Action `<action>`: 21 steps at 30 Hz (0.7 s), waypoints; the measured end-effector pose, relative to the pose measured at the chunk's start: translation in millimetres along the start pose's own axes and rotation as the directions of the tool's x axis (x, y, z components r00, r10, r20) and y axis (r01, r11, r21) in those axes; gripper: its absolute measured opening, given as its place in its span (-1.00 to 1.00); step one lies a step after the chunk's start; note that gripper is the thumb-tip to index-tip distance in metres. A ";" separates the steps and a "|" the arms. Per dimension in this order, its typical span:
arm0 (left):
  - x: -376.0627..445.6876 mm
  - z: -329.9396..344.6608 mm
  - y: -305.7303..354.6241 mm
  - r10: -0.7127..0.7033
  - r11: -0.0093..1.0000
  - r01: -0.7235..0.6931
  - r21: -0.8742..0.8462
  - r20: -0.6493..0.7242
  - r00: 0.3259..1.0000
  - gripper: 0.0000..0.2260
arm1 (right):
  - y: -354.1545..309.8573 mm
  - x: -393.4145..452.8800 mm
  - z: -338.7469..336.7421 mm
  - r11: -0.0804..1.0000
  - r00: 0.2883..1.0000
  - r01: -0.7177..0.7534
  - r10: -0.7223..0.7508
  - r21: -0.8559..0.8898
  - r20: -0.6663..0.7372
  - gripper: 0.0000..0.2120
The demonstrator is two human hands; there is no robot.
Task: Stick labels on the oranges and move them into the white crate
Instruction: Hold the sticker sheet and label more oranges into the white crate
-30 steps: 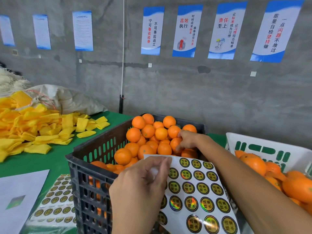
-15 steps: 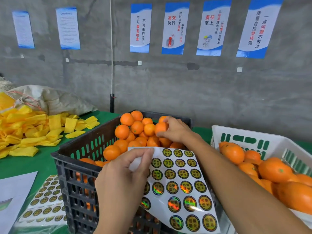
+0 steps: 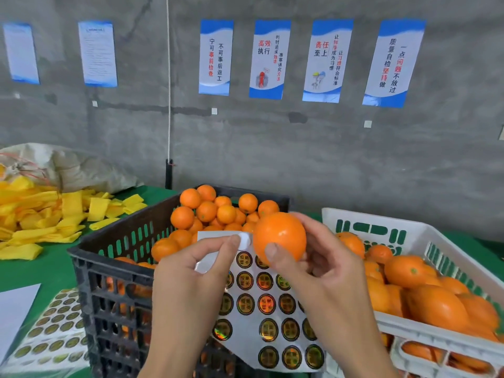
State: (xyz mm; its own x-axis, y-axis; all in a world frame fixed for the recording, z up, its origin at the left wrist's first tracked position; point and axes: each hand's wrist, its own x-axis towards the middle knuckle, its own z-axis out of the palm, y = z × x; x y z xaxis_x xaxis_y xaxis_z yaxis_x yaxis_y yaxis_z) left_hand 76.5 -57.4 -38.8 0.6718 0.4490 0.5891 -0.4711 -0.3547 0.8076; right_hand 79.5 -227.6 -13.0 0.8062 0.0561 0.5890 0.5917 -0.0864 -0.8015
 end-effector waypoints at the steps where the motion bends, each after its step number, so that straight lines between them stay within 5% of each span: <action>1: -0.9 0.0 2.3 0.017 1.000 -0.017 -0.018 0.013 1.000 -0.94 | 3.7 -4.6 3.2 0.999 1.000 -0.025 0.025 0.033 -0.009 -0.45; 6: -5.6 1.6 9.1 0.075 0.995 -0.069 -0.066 0.102 0.992 -0.91 | 18.8 -11.4 7.1 0.988 0.995 -0.080 0.086 0.132 -0.041 -0.41; 11: -10.5 -0.7 20.4 0.185 0.980 -0.146 -0.132 0.364 0.913 -0.77 | 27.4 -10.3 -2.3 0.977 0.996 -0.071 0.081 0.202 -0.041 -0.45; 15: -14.2 6.6 16.7 0.165 0.985 -0.132 -0.113 0.377 0.911 -0.69 | 34.7 -9.4 -10.6 0.977 0.995 -0.095 0.102 0.193 -0.023 -0.40; 18: -14.2 8.6 15.0 0.146 0.989 -0.134 -0.058 0.379 0.914 -0.68 | 34.6 -10.2 -22.6 0.997 0.991 -0.063 0.057 -0.042 -0.121 -0.42; 21: -14.8 11.2 16.0 0.105 0.993 -0.116 0.017 0.304 0.947 -0.68 | 40.3 3.6 -45.9 0.905 0.943 -0.080 -0.066 -0.418 -0.325 -0.40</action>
State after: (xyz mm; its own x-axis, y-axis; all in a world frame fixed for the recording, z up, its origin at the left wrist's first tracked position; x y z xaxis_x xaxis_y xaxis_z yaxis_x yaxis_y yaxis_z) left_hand 65.4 -79.0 -34.9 0.7601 0.1386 0.6349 -0.5361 -0.4184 0.7332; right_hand 106.0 -276.5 -38.5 0.7195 -0.2643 0.6423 0.4682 -0.4985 -0.7296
